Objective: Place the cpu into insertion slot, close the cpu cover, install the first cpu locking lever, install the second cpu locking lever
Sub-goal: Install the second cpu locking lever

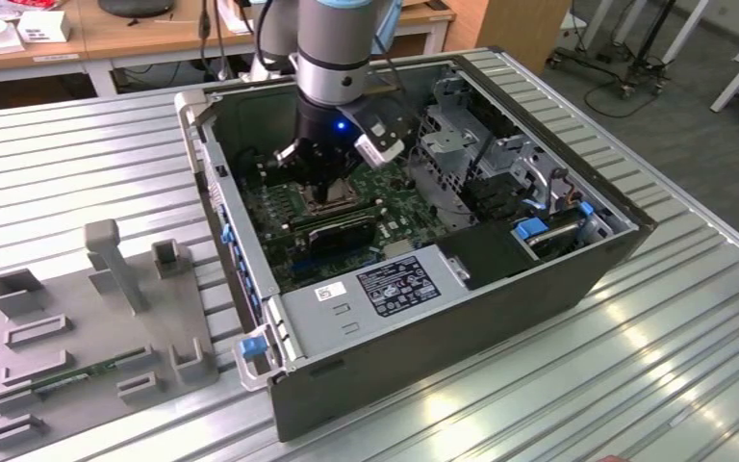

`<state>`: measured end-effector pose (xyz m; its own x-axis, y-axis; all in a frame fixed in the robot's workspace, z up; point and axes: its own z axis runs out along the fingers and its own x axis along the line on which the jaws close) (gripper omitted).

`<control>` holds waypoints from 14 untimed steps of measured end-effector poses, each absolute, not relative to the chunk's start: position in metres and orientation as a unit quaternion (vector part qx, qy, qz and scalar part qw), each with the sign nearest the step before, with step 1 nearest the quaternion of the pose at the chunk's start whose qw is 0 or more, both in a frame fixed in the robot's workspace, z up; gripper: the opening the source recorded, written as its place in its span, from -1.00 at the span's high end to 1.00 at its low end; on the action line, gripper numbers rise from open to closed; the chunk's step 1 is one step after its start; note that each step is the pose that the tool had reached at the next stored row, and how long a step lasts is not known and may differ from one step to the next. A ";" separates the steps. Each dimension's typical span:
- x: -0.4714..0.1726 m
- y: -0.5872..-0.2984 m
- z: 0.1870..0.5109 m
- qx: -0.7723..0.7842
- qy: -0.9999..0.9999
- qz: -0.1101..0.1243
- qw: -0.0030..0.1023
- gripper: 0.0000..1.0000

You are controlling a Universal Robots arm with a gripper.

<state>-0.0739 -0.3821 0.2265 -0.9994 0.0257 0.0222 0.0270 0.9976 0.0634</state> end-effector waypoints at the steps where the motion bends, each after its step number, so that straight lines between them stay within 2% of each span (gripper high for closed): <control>1: -0.075 -0.382 0.225 -0.013 -0.999 -0.032 0.011 0.79; 14: -0.083 -0.382 0.205 -0.013 -0.999 -0.032 0.011 0.79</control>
<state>-0.0834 -0.3821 0.2050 -0.9994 0.0260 0.0223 0.0274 0.9976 0.0634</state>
